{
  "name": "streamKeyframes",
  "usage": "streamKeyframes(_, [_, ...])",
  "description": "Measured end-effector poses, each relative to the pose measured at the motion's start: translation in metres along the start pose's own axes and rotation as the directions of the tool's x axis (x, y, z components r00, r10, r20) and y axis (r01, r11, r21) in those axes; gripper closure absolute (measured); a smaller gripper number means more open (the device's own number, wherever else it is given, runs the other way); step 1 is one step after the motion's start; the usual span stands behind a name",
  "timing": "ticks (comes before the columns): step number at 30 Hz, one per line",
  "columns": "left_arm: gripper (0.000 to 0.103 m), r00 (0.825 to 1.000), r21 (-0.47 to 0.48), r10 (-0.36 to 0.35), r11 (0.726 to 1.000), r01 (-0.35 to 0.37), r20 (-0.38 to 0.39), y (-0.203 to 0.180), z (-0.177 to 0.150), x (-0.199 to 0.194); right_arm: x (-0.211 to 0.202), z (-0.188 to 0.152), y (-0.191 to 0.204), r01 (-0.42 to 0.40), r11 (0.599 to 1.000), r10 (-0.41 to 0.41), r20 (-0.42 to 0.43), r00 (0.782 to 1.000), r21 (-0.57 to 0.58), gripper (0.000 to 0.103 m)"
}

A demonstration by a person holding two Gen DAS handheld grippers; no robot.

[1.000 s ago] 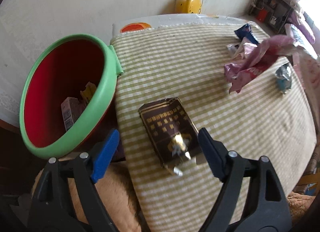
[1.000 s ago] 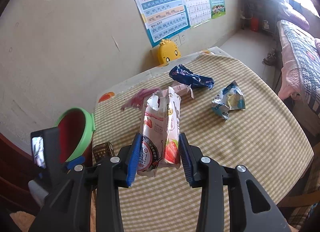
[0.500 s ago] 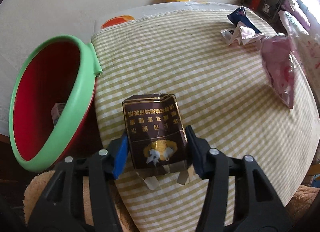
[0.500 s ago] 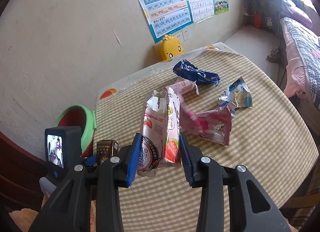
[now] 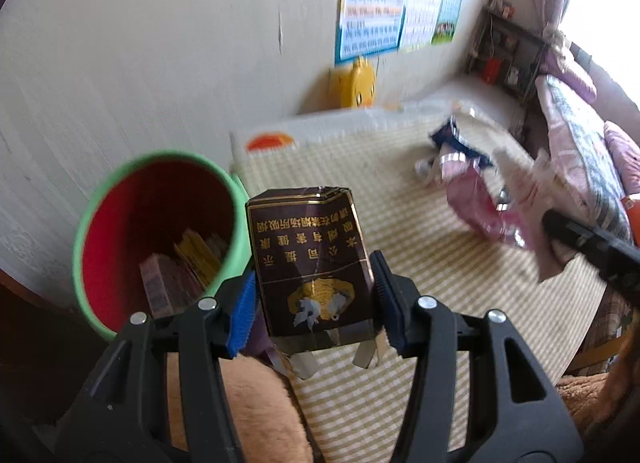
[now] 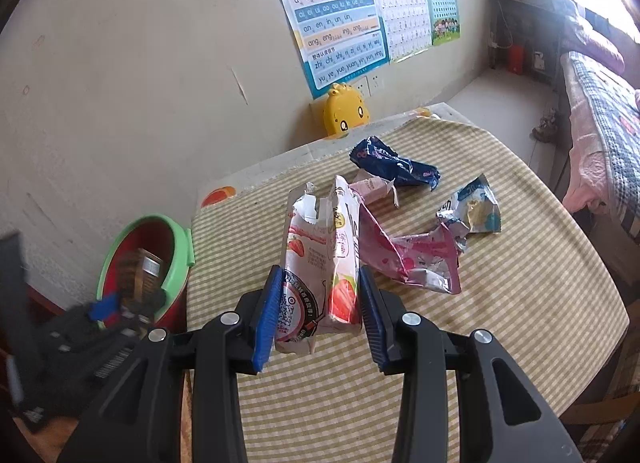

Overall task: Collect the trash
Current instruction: 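Carry the cigarette box and drink pouch over the red bucket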

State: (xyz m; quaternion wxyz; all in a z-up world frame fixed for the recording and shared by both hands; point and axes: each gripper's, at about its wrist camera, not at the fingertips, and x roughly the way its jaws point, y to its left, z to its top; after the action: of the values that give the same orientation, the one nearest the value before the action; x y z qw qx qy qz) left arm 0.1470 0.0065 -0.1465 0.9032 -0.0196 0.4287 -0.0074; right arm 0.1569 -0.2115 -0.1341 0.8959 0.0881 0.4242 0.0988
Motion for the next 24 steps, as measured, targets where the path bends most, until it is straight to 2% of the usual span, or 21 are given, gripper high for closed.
streamKeyframes(8, [0.052, 0.996, -0.023, 0.019, 1.000, -0.016, 0.091, 0.021, 0.015, -0.026, -0.018, -0.001, 0.017, 0.027, 0.998, -0.024, 0.045, 0.999, -0.053, 0.067])
streamKeyframes(14, [0.052, 0.993, -0.036, 0.031, 0.999, -0.027, 0.117, 0.036, 0.016, -0.033, -0.029, -0.010, 0.037, 0.033, 0.997, -0.029, 0.064, 0.998, -0.072, 0.067])
streamKeyframes(24, [0.052, 0.992, -0.062, 0.046, 0.997, -0.039, 0.119, 0.055, 0.014, -0.034, -0.053, -0.011, 0.051, 0.039, 0.999, -0.034, 0.110, 0.993, -0.036, 0.067])
